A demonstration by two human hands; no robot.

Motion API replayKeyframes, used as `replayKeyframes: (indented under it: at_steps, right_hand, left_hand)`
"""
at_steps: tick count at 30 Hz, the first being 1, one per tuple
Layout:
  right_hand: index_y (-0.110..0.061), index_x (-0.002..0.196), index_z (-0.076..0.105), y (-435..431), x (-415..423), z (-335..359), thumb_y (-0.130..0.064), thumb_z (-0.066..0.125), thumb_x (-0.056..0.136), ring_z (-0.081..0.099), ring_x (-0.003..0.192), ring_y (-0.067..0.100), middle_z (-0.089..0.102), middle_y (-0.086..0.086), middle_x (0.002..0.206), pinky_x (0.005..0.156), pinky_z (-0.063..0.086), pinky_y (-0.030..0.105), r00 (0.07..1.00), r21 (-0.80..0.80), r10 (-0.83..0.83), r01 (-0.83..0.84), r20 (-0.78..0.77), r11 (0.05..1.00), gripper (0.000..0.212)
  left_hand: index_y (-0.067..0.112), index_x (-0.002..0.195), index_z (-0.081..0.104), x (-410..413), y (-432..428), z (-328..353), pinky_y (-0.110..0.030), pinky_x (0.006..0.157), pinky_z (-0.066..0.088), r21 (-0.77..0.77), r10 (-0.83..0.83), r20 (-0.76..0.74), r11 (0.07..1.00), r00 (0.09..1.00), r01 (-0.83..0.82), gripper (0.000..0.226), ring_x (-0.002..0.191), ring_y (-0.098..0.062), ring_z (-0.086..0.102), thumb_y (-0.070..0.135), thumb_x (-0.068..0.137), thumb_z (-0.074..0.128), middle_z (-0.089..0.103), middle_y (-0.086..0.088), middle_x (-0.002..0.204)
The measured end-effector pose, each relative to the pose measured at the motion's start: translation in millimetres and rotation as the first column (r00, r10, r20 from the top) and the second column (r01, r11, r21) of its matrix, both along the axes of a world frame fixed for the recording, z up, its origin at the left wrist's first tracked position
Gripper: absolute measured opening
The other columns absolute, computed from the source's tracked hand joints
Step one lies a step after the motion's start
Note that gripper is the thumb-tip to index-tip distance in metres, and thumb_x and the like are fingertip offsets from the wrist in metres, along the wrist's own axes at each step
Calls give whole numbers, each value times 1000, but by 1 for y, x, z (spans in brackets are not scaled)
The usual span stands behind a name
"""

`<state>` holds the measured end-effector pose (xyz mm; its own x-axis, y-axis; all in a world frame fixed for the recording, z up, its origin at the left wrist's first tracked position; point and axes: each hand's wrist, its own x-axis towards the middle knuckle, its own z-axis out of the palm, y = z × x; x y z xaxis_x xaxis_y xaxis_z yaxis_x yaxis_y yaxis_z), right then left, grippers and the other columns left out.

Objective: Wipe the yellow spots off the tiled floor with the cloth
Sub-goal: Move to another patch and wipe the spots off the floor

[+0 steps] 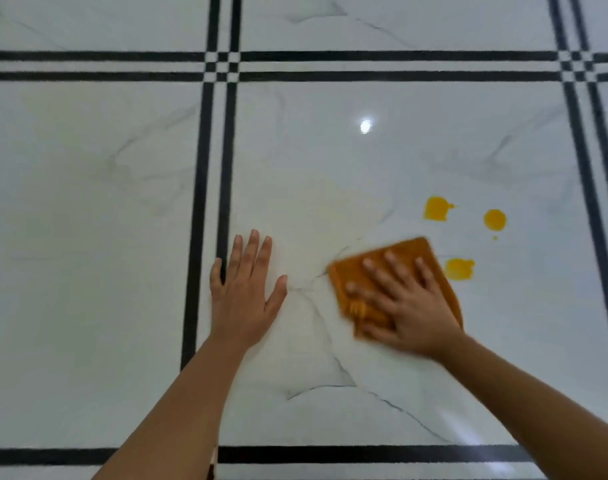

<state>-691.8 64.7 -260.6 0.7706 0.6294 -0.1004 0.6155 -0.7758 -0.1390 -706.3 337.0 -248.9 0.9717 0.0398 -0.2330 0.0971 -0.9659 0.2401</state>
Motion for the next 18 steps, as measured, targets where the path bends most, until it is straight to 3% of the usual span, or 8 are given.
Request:
replayKeyframes:
  at_steps: [2,4,8,10,13,15,16,18]
  right_hand:
    - [-50,141,18,-5,43,0,-71,25,82,19,142,26,32,0,151,109,13,55,933,-3,-360,360,6,933,63]
    - [-45,142,25,11,62,3,-70,29,79,14,144,28,24,-2,155,109,10,58,852,-22,-521,521,-48,853,67]
    - [-47,142,23,-6,-7,1,-71,33,82,18,142,27,26,0,153,109,18,57,983,5,-177,177,-43,984,65]
    - [-52,141,14,-45,-22,3,-74,23,83,17,142,24,32,-1,152,109,16,53,969,-21,-242,242,-51,970,63]
    - [-52,141,15,-59,37,3,-76,21,81,8,144,23,19,-5,156,110,11,55,733,-6,-679,680,-28,734,65]
    - [-52,142,9,-39,79,5,-74,27,81,-6,145,24,1,-7,158,112,0,55,631,-50,-765,766,-129,640,67]
    - [-50,143,10,-29,85,6,-73,29,81,-6,145,25,0,-6,158,112,0,56,671,-45,-729,731,-135,681,68]
    - [-45,143,21,-25,59,4,-71,31,81,8,145,29,16,-1,157,111,11,61,854,16,-517,518,-56,855,68]
  left_hand:
    - [21,148,20,3,-17,1,-49,110,14,-2,-74,-26,997,997,74,65,143,-18,10,52,90,18,14,0,156]
    - [22,148,16,8,-38,3,-48,111,10,-14,-109,-45,994,993,108,66,143,-16,5,53,90,16,9,2,156]
    - [26,148,10,20,-68,8,-46,111,6,-30,-109,-50,994,993,108,66,143,-14,-1,54,88,10,1,7,155]
    - [25,148,14,25,-74,9,-48,111,9,-23,-169,-47,985,984,168,66,144,-17,3,54,88,11,4,5,155]
    - [24,148,14,41,-80,8,-48,111,9,-22,-210,-45,978,977,209,69,144,-19,4,55,87,9,6,3,156]
    - [25,148,13,56,-89,6,-47,111,9,-12,-218,-24,976,976,218,70,144,-19,4,55,85,7,7,3,157]
    - [26,149,12,64,-94,6,-47,111,8,-9,-221,-18,975,975,221,71,144,-18,4,56,84,5,6,3,157]
    - [27,149,9,77,-103,5,-46,112,6,-20,-226,-20,974,974,226,73,144,-17,1,57,82,2,3,5,158]
